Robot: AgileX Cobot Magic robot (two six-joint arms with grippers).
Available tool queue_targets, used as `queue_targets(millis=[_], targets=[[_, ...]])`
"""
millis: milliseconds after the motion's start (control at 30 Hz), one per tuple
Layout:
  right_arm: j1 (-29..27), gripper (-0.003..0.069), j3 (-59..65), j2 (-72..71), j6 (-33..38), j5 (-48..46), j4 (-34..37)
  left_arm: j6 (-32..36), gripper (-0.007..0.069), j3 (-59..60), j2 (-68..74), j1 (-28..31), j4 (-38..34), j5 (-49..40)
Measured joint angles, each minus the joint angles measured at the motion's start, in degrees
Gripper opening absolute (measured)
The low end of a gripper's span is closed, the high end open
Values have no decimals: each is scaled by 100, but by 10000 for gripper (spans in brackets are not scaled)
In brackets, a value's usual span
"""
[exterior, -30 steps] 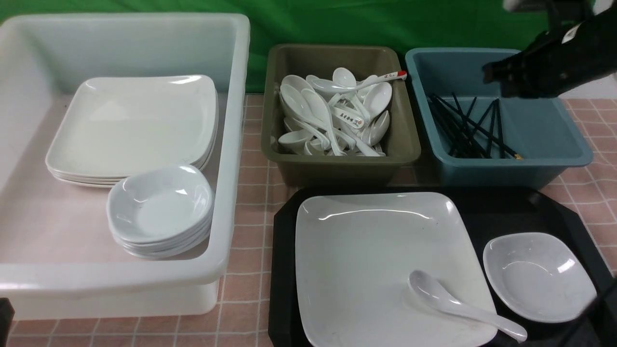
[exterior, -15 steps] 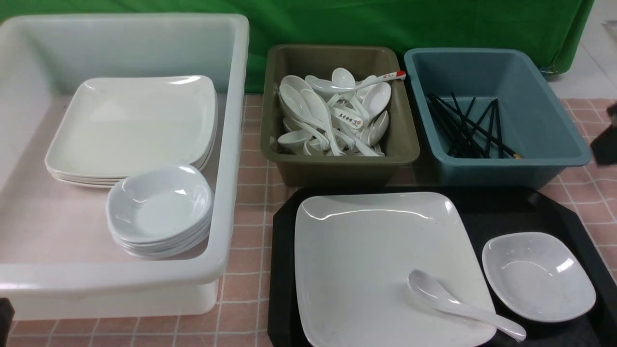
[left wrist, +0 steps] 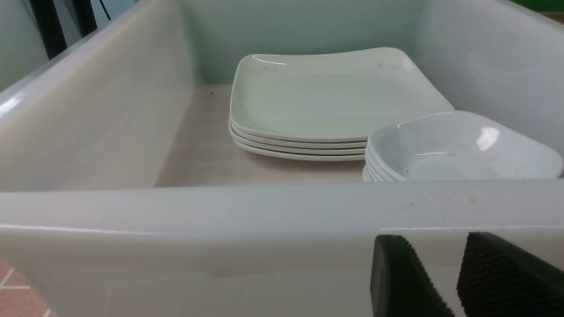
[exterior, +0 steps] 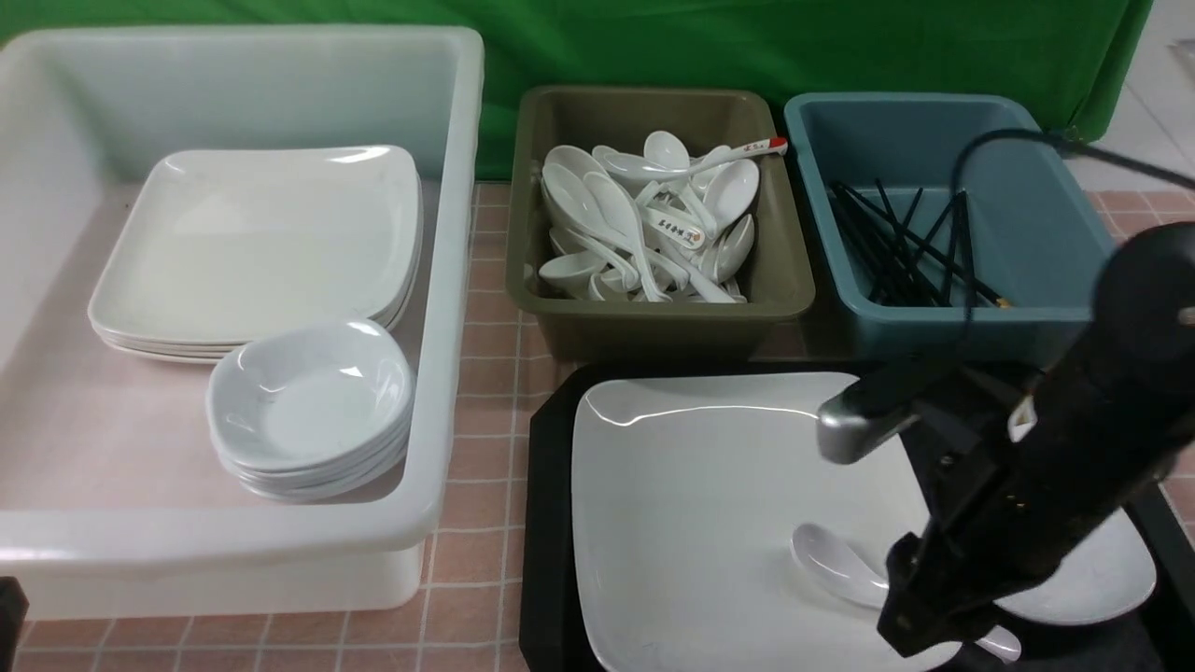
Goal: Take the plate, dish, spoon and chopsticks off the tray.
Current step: Use the right arm to grab a soup spoon from the plate, then use the right arm to put the soup spoon into the small storage box in the middle
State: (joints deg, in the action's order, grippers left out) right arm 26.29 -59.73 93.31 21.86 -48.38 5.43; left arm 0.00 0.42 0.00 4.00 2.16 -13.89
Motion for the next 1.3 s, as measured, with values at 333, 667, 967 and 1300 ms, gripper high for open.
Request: queue_targets(millis=[333, 667, 967, 1300], targets=[[160, 477, -494, 1231, -23, 216, -841, 0, 244, 0, 0, 0, 0, 0], [160, 386, -552, 1426, -29, 266, -873, 0, 244, 0, 0, 0, -5, 0], [160, 268, -1004, 1456, -420, -335, -800, 0, 244, 0, 1, 0, -5, 0], [160, 268, -2911, 1116, -579, 198, -410, 0, 243, 0, 0, 0, -5, 0]])
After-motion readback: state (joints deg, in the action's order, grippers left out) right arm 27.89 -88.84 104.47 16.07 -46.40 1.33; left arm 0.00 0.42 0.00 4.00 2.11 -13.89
